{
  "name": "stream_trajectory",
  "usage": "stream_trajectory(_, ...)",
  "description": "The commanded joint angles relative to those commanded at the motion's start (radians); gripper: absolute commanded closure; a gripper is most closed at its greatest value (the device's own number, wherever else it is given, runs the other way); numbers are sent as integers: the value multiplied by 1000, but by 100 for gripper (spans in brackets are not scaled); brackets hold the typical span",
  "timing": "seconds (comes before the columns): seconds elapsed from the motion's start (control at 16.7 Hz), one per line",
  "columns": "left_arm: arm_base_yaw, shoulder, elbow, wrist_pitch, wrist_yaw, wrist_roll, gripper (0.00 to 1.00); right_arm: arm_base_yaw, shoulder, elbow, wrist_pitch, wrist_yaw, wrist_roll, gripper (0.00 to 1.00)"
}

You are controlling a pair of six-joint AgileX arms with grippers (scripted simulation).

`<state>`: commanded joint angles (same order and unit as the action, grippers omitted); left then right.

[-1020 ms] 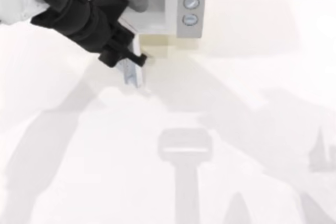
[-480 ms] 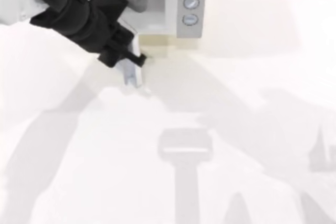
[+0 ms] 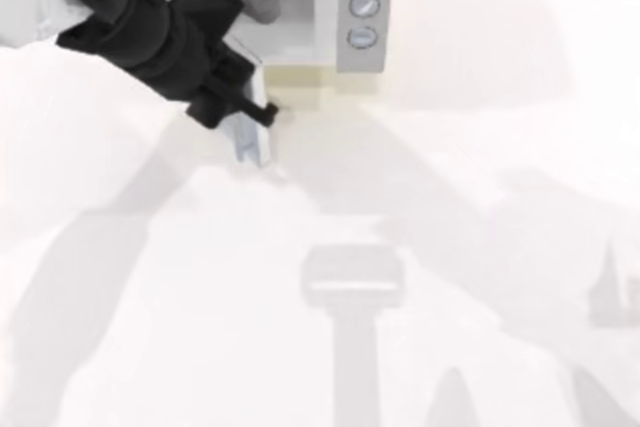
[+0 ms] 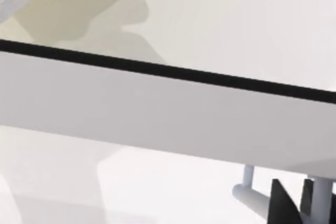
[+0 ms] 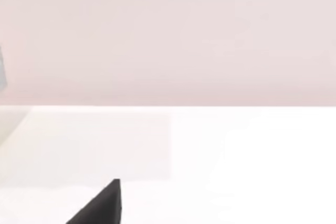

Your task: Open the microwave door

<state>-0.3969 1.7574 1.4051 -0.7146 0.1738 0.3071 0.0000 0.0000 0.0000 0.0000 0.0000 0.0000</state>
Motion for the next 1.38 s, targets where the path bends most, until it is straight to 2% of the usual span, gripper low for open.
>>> stream_trajectory(0.36,2,-1,-5,-5,12,12,100,0,0,0,0,0,0,0)
stream_trajectory(0.78,65,-33,-33,-34,86,165,100,0,0,0,0,0,0,0)
stream_trajectory(1.38,66,-33,-34,-35,87,167,100,0,0,0,0,0,0,0)
